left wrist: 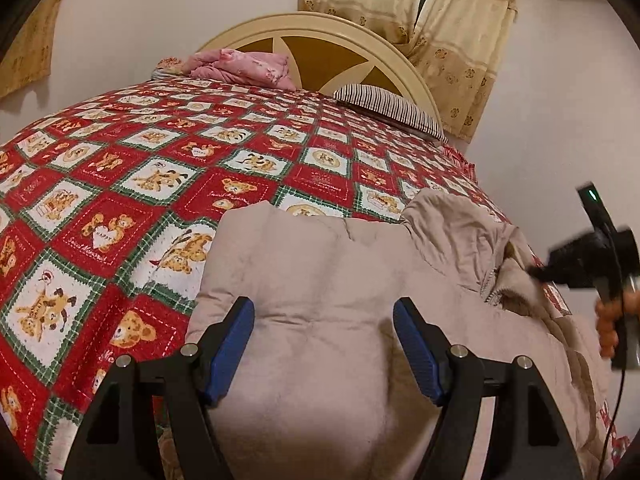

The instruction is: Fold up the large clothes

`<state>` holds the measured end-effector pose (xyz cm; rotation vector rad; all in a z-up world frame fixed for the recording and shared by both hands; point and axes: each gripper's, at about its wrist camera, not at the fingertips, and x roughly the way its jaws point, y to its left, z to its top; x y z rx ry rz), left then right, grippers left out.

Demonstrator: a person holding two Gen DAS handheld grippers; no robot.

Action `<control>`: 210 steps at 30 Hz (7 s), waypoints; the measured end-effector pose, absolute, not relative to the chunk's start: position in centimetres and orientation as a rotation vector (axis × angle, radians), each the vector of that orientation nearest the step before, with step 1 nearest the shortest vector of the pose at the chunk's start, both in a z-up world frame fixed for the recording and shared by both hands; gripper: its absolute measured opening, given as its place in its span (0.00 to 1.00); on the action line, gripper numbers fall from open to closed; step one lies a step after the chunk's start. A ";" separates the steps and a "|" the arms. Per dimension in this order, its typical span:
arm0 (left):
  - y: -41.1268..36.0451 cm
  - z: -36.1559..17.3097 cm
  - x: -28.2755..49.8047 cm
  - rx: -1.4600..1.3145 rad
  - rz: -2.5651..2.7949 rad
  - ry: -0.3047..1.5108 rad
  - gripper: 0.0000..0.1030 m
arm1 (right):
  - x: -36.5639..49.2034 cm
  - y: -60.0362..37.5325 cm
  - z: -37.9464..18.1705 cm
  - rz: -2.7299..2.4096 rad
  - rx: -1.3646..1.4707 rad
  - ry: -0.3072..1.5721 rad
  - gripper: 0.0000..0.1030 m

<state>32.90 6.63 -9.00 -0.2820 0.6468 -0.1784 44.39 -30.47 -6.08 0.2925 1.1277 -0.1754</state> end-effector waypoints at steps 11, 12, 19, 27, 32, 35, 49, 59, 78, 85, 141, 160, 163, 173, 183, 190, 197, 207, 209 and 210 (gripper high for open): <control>6.6 -8.5 32.9 -0.273 -0.198 0.657 0.70 | 38.4 -30.2 -10.6 -0.190 0.223 0.933 0.08; 6.4 -7.7 33.0 -0.277 -0.213 0.659 0.70 | 38.1 -29.3 -10.7 -0.213 0.165 0.905 0.09; 0.1 0.5 37.1 -0.225 -0.403 0.592 0.85 | 37.7 -29.7 -10.8 -0.211 0.170 0.855 0.11; -7.4 -5.1 48.2 -0.232 -0.331 0.945 0.49 | 37.3 -30.1 -11.1 -0.173 0.259 0.827 0.11; -5.8 -5.5 46.2 -0.262 -0.363 0.900 0.08 | 37.1 -30.5 -11.2 -0.160 0.292 0.817 0.11; -4.2 -4.8 43.6 -0.294 -0.349 0.874 0.06 | 37.0 -30.7 -11.3 -0.156 0.312 0.810 0.11; -0.6 -6.4 40.1 -0.481 -0.352 0.846 0.08 | 36.9 -30.8 -11.4 -0.170 0.304 0.805 0.11; -3.7 -8.0 47.5 -0.580 -0.374 1.072 0.88 | 36.8 -30.8 -11.4 -0.170 0.313 0.798 0.11; -2.9 -12.7 40.2 -0.600 -0.328 0.876 0.10 | 34.3 -30.2 -7.5 -0.138 0.340 0.649 0.22; -2.1 -12.9 39.6 -0.615 -0.336 0.853 0.10 | 40.0 -29.8 -1.1 -0.102 0.347 0.551 0.70; -5.5 -11.6 44.3 -0.340 -0.250 0.855 0.14 | 44.7 -20.9 -11.3 0.115 0.289 0.884 0.22; -5.5 -11.6 44.4 -0.353 -0.243 0.853 0.14 | 39.5 -27.4 -11.9 0.072 0.433 0.831 0.21; -5.5 -11.5 44.4 -0.356 -0.245 0.858 0.14 | 39.6 -26.2 -11.3 0.053 0.362 0.860 0.23; 5.3 -3.8 33.6 -0.336 -0.435 0.797 0.37 | 18.8 -29.7 0.7 0.114 0.331 0.580 0.76; 18.6 -4.2 16.2 -0.388 -0.328 0.709 0.78 | -1.9 -32.4 1.5 -0.052 0.310 0.549 0.99; 20.0 -7.5 9.1 -0.474 -0.364 0.754 0.78 | -6.0 -31.0 -2.0 0.007 0.242 0.692 0.99; 19.5 -9.5 5.6 -0.471 -0.440 0.805 0.78 | -7.3 -31.0 -7.7 -0.024 0.283 0.805 0.95; 20.0 -11.7 2.4 -0.443 -0.486 0.847 0.78 | -6.6 -29.0 -11.4 0.045 0.273 1.013 0.70; 19.9 -12.1 2.1 -0.419 -0.506 0.850 0.78 | -6.9 -29.0 -11.6 0.047 0.268 1.025 0.69; 19.9 -12.4 2.1 -0.423 -0.510 0.850 0.78 | -7.0 -29.4 -11.8 0.052 0.296 1.027 0.69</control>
